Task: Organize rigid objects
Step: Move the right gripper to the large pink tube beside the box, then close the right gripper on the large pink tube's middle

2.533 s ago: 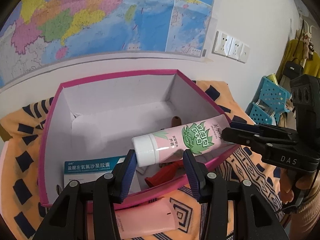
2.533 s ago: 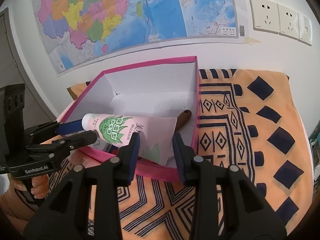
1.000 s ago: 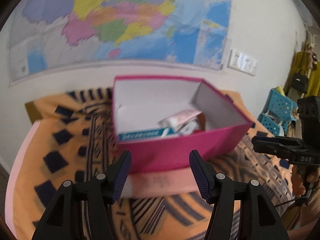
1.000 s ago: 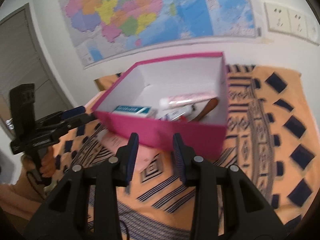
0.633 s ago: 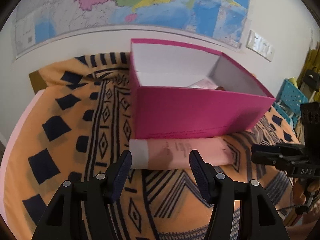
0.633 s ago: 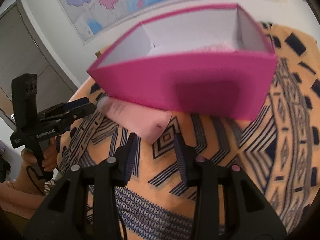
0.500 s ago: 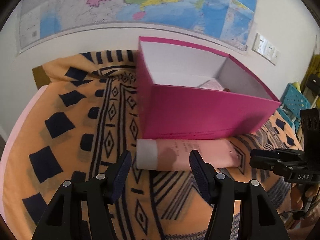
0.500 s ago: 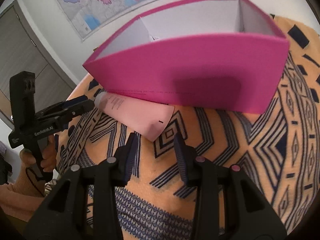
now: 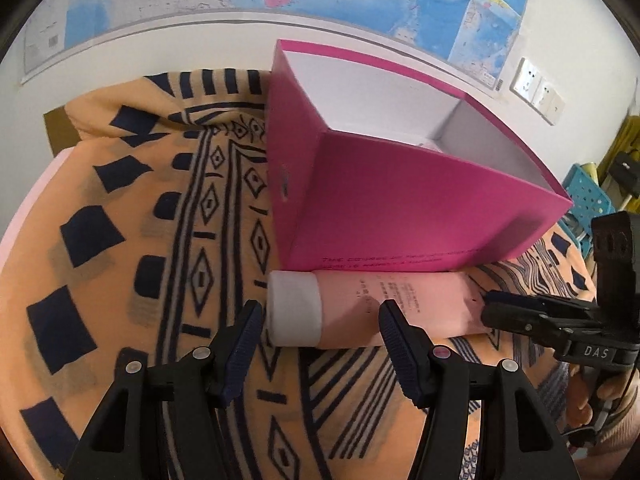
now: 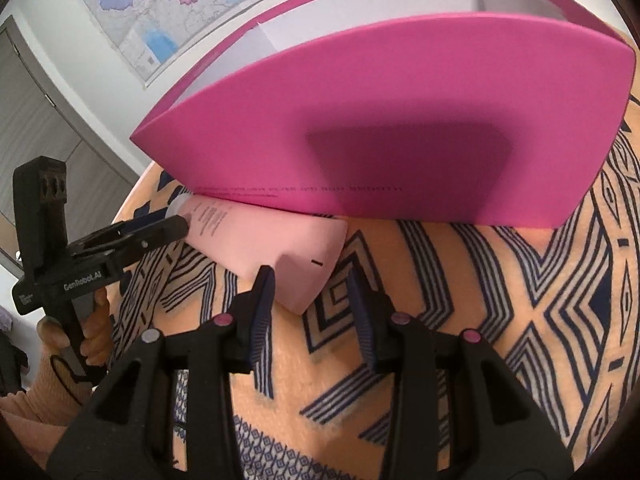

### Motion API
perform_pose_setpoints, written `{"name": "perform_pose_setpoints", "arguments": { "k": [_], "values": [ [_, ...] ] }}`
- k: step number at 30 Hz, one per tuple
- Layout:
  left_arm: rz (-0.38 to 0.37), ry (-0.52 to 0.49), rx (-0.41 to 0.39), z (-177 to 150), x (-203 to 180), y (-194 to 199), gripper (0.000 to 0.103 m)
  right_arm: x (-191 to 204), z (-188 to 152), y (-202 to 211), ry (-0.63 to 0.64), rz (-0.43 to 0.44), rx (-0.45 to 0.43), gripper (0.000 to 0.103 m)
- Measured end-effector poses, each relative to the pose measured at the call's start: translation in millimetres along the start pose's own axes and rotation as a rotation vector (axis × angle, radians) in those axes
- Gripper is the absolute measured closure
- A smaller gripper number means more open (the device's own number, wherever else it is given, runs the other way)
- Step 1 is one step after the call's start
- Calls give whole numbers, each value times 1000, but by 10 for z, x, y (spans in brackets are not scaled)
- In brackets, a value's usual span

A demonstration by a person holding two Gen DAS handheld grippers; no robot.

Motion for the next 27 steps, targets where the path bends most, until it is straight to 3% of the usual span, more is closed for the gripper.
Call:
{"name": "perform_pose_setpoints", "arguments": {
  "k": [16,27],
  "values": [
    [-66,-56,24,-230,-380,34,41,-92,-97,145,44,-44,14,62],
    [-63,-128,30,-251,-729,8,41,-345,-263,380,-14,-55,-14,62]
  ]
}}
Point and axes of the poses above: each gripper's, at about its wrist camera, not at the fingertips, and y roughly against the way its jaws point, x to its left, z to its top, the point moved 5 cm from there along -y, roughly the way its jaws point, and after that the axes turned 14 degrees about x, right-handed, at the moved point
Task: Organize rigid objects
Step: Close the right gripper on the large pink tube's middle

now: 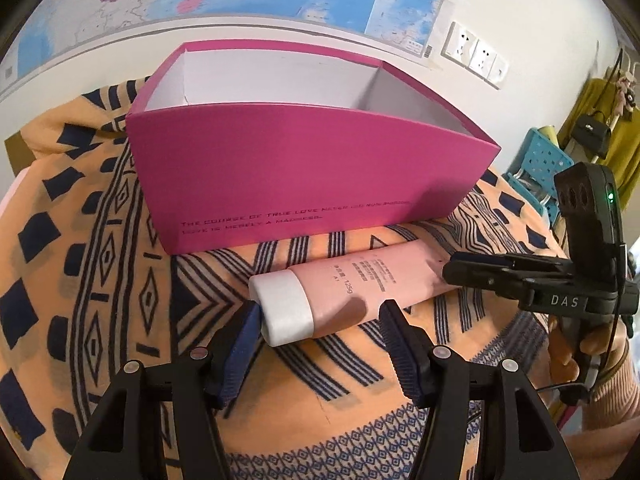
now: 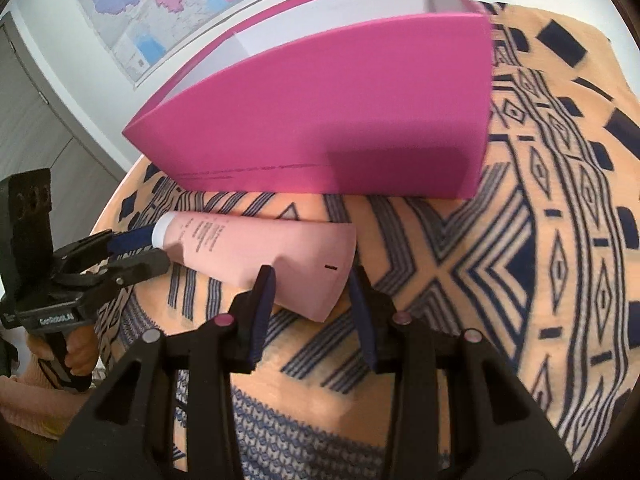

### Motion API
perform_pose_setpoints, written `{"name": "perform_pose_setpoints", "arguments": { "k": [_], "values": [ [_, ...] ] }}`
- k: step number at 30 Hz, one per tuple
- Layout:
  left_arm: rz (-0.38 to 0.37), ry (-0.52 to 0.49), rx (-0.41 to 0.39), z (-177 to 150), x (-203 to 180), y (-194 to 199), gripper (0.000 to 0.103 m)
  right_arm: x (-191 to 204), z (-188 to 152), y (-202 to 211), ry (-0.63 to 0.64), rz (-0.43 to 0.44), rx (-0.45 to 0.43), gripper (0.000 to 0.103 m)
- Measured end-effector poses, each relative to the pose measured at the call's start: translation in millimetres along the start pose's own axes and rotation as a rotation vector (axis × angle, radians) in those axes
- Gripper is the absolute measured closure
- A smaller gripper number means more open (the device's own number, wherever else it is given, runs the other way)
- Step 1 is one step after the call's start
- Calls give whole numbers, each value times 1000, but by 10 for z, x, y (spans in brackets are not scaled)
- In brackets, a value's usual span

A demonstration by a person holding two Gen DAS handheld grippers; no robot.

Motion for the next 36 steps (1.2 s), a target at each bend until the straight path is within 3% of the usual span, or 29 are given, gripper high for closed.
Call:
{"name": "perform_pose_setpoints", "arguments": {
  "k": [8,22,25,36],
  "values": [
    [43,16,4,26,12,-14,41,0,50,-29,-8,-13,-4,62],
    [57,52,4,53,76,-21,44,-12,66,-55,-24,0,-5,62],
    [44,48,4,46,69,-3,51,-33,70,-50,-29,7,-8,62],
    [47,66,10,51,38,34,50,-15,76,-42,-22,-6,-12,61]
  ]
}}
Point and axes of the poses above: each gripper's, at about its wrist camera, not at the fingertips, and y roughly against the way its jaws point, x to its left, z to its top, the point moved 5 cm from there along -y, roughly the way its jaws point, and after that the axes turned 14 degrees about x, right-handed, at the moved point
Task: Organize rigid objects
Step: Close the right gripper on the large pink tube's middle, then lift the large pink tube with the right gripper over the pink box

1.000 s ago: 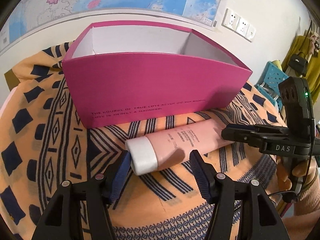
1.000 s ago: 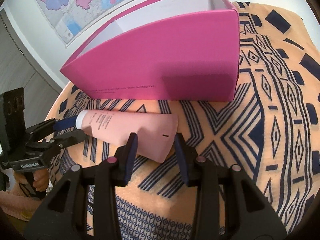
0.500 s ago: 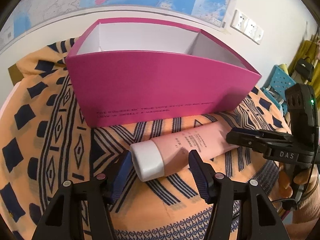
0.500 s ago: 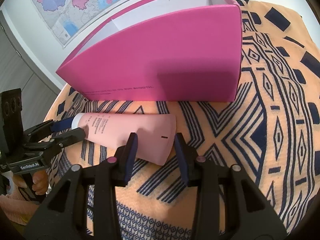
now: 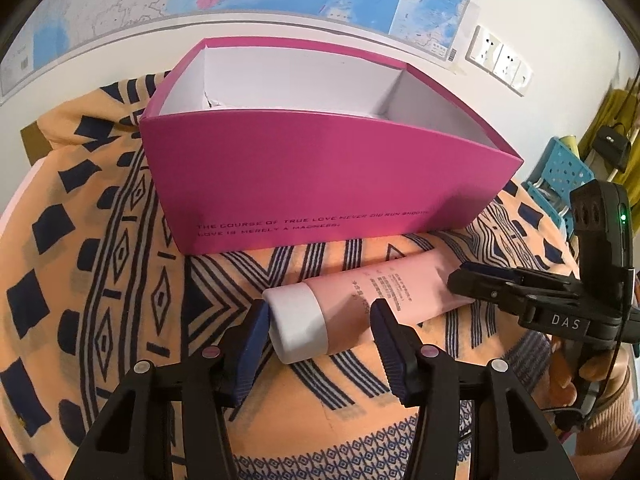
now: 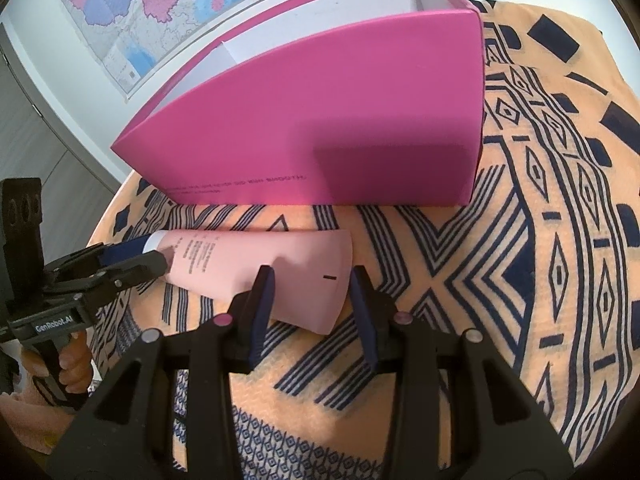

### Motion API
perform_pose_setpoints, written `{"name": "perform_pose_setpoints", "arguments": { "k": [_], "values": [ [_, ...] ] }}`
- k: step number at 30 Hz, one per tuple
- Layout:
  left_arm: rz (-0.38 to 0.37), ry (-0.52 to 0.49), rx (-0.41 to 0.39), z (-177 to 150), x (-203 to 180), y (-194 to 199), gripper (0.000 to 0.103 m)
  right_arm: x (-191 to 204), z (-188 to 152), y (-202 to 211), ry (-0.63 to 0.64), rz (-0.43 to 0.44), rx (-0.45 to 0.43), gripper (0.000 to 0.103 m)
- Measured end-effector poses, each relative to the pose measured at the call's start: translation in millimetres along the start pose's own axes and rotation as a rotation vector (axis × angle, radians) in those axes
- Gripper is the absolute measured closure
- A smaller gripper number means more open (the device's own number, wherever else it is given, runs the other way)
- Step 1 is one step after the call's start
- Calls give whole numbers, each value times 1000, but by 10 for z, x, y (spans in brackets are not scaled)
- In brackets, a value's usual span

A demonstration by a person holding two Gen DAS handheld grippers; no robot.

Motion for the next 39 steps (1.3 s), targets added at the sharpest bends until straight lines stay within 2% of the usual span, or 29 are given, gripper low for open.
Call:
{"name": "perform_pose_setpoints", "arguments": {
  "k": [19,39],
  "values": [
    [-26,-41,-52,56,-196,206,50,-24,-125,389,-4,11,-75,61],
    [-38,-75,-106,135,-320,391,50,1,-120,605,9,-11,-136,61]
  ]
}}
Point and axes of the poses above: each gripper's, at about its wrist camera, not at the fingertips, and y roughly against the way its jaws point, x to its left, z to its top, the point moved 5 cm from there along -y, roughly the way its jaws point, and after that the axes turned 14 degrees about x, right-handed, at the moved point
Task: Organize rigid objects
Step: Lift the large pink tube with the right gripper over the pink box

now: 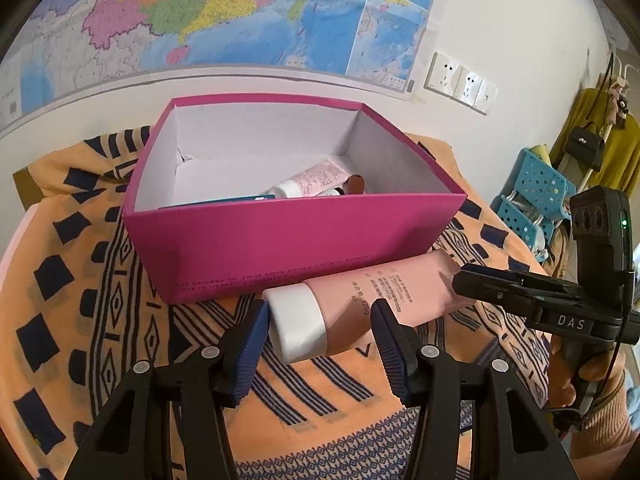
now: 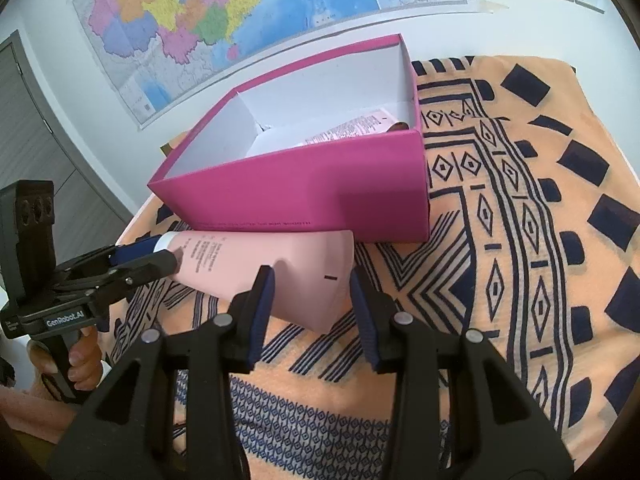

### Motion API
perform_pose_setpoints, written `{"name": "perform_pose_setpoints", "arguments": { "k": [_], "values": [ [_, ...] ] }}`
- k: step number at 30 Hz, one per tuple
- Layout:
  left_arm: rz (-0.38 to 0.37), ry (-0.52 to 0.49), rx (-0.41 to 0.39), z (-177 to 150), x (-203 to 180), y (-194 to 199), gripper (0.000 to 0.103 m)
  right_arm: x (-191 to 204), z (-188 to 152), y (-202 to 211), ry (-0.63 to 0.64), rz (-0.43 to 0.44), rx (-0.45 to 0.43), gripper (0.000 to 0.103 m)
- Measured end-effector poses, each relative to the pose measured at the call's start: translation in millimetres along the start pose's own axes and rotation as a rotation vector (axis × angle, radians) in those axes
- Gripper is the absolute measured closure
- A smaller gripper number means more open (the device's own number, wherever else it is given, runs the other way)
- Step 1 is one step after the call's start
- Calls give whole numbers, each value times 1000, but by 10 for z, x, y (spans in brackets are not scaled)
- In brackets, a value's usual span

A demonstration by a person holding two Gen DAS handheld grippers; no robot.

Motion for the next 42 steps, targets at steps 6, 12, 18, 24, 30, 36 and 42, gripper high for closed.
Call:
{"name": "perform_pose_setpoints", "arguments": {
  "k": [6,12,18,24,30,36,42],
  "values": [
    [-3,-8,-16,26,-20,48,50,12,6,37,5,-1,-15,61],
    [-6,-16,-30,50,-53,90,50,14,15,90,8,-5,-28,61],
    [-6,-29,-58,100,-74,132,50,28,47,157,17,-10,-45,61],
    [-4,-35,-75,150,-91,171,50,49,83,232,30,-19,-63,61],
    [-3,-41,-91,194,-113,198,50,49,135,277,35,-24,-78,61],
    [2,-51,-107,239,-134,225,50,41,186,320,40,-30,-98,61],
    [6,-57,-120,286,-146,245,50,38,226,340,45,-35,-108,61]
  ]
}}
Point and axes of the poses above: each gripper's, at about its wrist camera, not at the fingertips, and y roughly against the way its jaws point, x to its left, z to its top, the point moved 5 cm from there along -y, roughly the way its jaws point, and after that the axes turned 14 degrees about x, right-handed, at the moved point
